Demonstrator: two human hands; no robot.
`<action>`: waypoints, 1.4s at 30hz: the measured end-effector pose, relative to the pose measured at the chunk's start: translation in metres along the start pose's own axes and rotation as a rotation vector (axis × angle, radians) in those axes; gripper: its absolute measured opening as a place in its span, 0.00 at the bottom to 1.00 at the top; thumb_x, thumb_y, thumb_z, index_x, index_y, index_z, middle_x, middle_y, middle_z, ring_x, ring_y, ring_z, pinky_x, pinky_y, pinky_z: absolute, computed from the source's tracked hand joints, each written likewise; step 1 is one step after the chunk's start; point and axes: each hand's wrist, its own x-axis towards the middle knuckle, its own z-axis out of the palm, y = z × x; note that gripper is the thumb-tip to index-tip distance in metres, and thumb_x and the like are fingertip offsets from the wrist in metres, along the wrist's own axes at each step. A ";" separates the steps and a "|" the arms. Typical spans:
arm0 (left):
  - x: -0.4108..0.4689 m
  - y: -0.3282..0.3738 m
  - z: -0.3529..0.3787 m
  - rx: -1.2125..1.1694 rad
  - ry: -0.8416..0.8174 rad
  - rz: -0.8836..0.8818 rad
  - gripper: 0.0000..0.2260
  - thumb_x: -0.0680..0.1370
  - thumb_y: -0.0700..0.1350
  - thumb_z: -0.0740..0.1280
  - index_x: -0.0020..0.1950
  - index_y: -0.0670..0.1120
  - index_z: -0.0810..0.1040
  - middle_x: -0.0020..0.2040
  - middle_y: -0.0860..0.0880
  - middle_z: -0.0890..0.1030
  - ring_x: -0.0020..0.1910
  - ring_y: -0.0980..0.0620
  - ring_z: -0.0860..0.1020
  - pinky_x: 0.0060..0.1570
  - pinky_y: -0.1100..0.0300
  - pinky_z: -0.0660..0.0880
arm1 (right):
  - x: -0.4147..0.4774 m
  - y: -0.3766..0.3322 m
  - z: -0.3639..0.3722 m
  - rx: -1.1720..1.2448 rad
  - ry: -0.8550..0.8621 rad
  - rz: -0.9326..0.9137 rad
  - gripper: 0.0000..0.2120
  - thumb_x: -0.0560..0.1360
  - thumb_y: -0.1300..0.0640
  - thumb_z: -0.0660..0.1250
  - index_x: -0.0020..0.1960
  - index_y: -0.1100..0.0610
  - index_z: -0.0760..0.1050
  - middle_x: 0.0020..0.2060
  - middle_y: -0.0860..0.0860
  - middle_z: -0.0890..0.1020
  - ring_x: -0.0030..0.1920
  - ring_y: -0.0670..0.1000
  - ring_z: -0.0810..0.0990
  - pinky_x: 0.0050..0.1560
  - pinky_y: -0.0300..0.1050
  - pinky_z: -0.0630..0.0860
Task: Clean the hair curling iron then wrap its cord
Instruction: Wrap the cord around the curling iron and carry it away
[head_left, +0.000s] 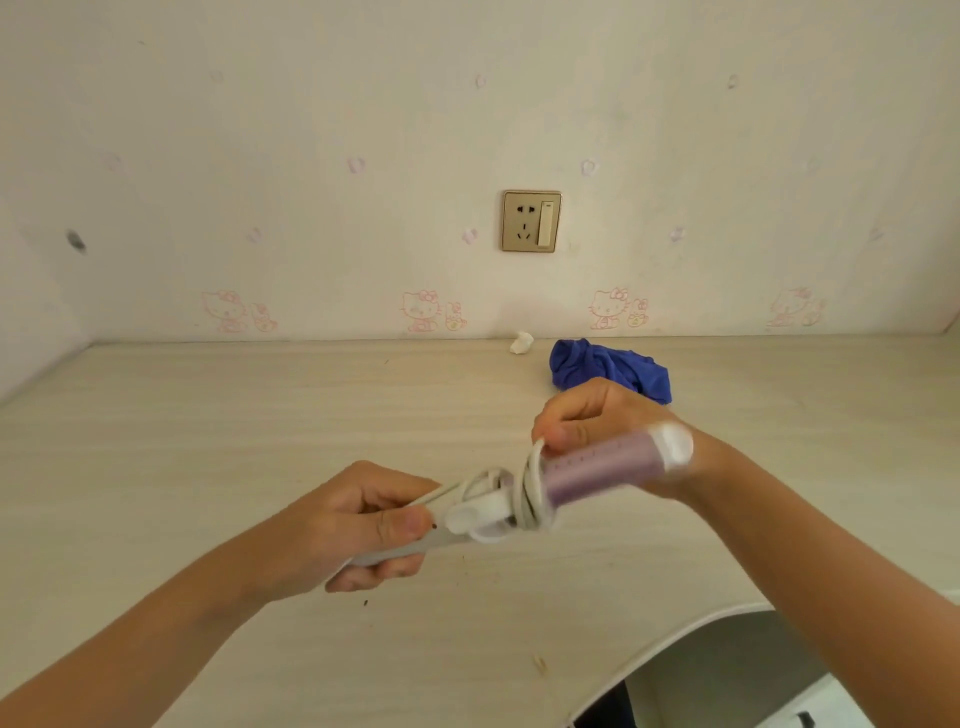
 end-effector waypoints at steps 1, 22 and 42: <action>0.003 -0.003 0.006 -0.044 0.067 0.051 0.19 0.82 0.57 0.67 0.58 0.42 0.82 0.32 0.44 0.70 0.22 0.54 0.64 0.22 0.65 0.61 | -0.003 0.006 0.005 0.099 0.084 -0.018 0.05 0.75 0.62 0.67 0.42 0.61 0.81 0.34 0.57 0.79 0.34 0.54 0.73 0.34 0.48 0.67; 0.027 -0.063 0.041 0.868 0.732 -0.105 0.21 0.77 0.66 0.62 0.64 0.57 0.78 0.59 0.62 0.79 0.61 0.61 0.77 0.57 0.58 0.74 | -0.044 0.066 0.012 -0.430 0.779 0.226 0.17 0.66 0.55 0.75 0.50 0.37 0.78 0.36 0.40 0.82 0.32 0.40 0.77 0.33 0.35 0.73; 0.023 -0.086 0.074 1.152 0.540 -0.601 0.45 0.71 0.80 0.45 0.82 0.57 0.54 0.85 0.49 0.48 0.83 0.49 0.41 0.80 0.45 0.40 | -0.072 0.084 0.003 -0.670 0.747 0.448 0.15 0.71 0.50 0.72 0.56 0.39 0.74 0.40 0.44 0.82 0.42 0.50 0.80 0.42 0.52 0.77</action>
